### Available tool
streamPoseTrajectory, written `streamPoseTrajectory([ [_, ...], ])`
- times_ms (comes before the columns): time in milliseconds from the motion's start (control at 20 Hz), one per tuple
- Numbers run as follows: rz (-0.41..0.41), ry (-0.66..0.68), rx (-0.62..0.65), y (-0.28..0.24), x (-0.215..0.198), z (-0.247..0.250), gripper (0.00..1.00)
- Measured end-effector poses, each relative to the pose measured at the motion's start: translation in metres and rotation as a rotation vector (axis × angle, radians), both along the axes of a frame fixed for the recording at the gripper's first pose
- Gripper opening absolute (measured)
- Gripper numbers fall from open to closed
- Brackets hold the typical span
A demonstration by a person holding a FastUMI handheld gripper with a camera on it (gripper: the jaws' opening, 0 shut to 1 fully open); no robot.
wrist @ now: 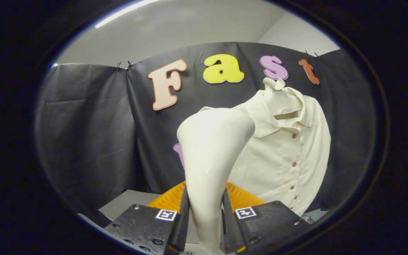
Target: Iron the clothes twice with a garment steamer, once on the left side and once on the right side.
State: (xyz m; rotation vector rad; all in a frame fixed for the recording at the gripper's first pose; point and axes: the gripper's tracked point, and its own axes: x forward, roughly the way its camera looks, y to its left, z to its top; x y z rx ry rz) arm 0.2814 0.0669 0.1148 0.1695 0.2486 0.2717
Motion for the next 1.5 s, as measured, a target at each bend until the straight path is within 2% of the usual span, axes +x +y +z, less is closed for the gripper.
streamPoseTrajectory([
  [400,-0.074,0.036,-0.005,-0.041,0.049,-0.046,0.45],
  [700,-0.097,0.043,0.064,-0.058,0.076,-0.073,0.46],
  [800,-0.116,0.058,0.078,-0.067,0.079,-0.084,0.46],
  [1200,-0.095,0.102,0.030,-0.066,0.072,-0.101,0.46],
  [1500,-0.055,0.182,0.031,-0.061,0.059,-0.145,0.46],
])
